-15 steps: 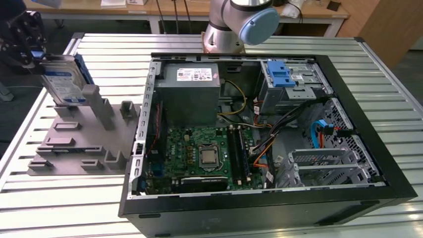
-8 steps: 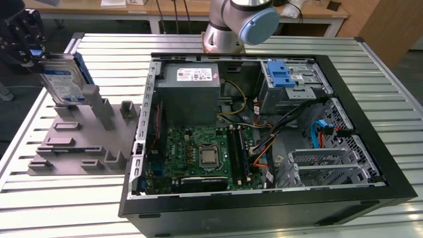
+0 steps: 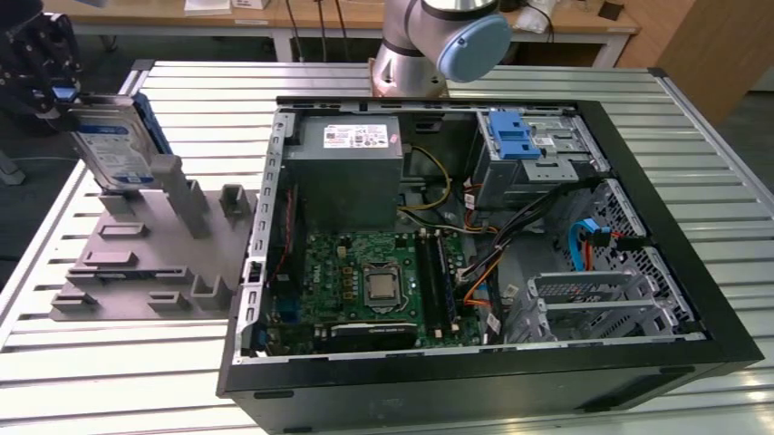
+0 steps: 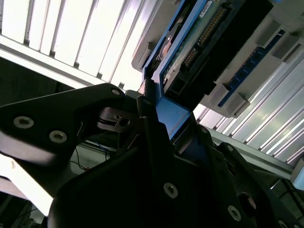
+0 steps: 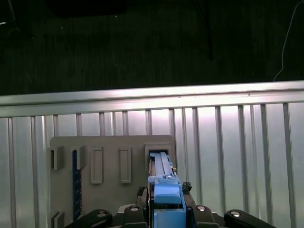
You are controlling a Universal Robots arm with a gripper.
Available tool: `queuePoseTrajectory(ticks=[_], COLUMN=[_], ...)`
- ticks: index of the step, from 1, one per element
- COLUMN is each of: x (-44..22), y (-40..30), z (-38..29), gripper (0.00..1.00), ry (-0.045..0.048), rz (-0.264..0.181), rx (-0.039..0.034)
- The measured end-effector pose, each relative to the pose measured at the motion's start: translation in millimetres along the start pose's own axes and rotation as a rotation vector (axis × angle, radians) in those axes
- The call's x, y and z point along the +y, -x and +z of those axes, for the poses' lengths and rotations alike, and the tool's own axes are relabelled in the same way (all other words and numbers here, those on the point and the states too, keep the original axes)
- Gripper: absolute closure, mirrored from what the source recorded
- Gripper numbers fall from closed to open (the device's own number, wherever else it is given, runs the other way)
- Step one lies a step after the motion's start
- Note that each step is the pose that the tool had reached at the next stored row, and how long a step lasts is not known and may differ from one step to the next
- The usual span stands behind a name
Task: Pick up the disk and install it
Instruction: 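Pick up the disk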
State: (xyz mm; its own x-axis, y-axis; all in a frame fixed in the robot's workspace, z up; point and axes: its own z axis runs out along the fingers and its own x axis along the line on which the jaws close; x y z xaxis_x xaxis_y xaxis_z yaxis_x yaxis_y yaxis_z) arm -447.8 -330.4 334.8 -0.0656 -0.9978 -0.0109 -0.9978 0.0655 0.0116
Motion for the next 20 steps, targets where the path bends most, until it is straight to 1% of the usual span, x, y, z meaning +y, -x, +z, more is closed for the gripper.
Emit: queuePoseTrajectory(ticks=[20], x=[0.1], y=[0.1], z=[-9.7], gripper=[0.64], ry=[0.0000], rz=[0.000], rx=[0.0000])
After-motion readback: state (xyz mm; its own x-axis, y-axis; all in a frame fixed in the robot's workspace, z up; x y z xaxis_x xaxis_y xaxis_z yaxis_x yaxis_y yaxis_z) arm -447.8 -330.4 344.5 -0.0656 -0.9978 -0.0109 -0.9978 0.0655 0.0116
